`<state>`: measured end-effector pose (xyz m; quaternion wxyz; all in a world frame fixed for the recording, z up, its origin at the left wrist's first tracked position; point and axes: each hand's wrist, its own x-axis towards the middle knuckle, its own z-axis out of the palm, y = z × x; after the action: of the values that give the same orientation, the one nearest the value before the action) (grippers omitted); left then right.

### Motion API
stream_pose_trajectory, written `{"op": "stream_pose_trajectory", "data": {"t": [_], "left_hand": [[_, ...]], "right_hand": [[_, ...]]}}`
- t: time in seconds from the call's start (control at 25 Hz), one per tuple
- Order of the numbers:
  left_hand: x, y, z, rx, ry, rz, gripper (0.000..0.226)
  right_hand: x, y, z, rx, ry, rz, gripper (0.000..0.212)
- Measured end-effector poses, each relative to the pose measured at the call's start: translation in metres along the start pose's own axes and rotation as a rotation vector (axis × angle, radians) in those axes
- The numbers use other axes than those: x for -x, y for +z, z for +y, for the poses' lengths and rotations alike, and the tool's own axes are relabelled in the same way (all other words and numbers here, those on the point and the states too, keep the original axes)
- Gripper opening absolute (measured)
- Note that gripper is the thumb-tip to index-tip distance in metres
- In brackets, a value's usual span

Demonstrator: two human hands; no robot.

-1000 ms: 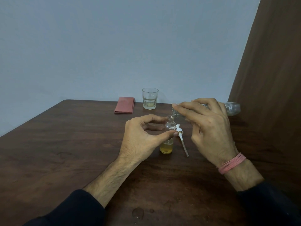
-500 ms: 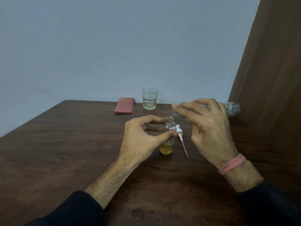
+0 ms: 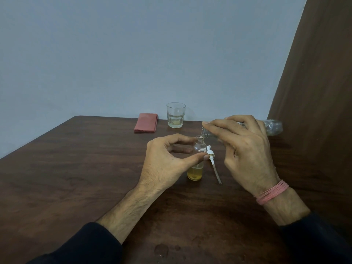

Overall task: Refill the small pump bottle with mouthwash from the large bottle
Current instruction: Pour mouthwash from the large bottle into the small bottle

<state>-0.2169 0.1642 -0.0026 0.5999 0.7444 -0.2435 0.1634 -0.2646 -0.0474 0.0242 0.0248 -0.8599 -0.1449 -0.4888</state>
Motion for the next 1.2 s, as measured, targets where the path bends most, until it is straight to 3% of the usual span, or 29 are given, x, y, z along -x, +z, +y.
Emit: {"op": "stream_pose_trajectory", "data": {"t": [1.2], "left_hand": [[0.0003, -0.0002, 0.0019, 0.011, 0.008, -0.002, 0.043]], "right_hand": [[-0.0006, -0.0006, -0.0005, -0.005, 0.009, -0.005, 0.076]]}}
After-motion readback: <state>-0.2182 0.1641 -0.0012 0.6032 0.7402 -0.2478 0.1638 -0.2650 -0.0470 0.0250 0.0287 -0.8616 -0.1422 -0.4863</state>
